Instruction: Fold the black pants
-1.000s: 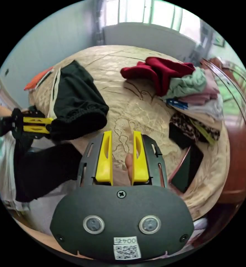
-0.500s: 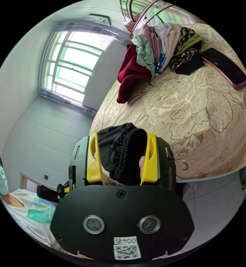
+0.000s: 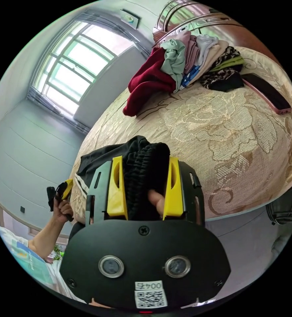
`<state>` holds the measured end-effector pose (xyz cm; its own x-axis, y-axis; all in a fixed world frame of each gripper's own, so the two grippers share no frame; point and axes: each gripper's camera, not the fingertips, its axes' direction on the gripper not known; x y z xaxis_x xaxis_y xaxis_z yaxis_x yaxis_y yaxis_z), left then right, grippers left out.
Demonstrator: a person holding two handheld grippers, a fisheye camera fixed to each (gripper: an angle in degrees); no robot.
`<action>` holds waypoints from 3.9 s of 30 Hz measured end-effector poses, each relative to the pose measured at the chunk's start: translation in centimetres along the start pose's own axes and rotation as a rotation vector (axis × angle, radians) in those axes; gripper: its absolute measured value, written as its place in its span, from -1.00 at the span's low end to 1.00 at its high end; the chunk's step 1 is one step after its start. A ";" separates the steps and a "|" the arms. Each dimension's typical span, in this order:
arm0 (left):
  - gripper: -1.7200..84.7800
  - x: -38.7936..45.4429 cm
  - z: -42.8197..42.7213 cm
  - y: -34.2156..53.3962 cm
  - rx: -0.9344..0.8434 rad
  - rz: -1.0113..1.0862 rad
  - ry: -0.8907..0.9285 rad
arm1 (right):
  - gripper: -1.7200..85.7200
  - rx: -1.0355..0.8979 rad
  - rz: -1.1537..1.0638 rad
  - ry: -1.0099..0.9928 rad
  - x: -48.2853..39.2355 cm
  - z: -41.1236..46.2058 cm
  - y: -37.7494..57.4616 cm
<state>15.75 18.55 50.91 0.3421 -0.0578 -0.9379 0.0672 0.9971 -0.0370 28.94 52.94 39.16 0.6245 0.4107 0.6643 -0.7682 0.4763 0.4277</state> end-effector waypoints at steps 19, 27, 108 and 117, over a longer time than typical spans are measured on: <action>-0.93 -11.6 -8.2 -4.9 -0.062 -0.245 -0.127 | -0.81 -0.068 -0.191 0.067 -1.0 -3.2 4.7; -0.95 -12.5 -13.8 -6.0 -0.005 -0.254 -0.107 | -0.57 -0.011 0.126 -0.306 4.5 -8.6 9.8; -0.94 -21.5 -27.7 -16.1 0.041 -0.711 -0.087 | -0.81 -0.208 0.472 -0.173 -5.8 -9.8 8.5; -0.95 -11.7 -19.9 -15.3 -0.014 -0.492 -0.047 | -0.67 -0.244 0.430 -0.262 -8.3 -12.1 7.5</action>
<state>-7.93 4.94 55.59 0.3148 -0.5240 -0.7914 0.2194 0.8514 -0.4764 19.72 62.50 29.38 0.1824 0.4155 0.8911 -0.8716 0.4877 -0.0490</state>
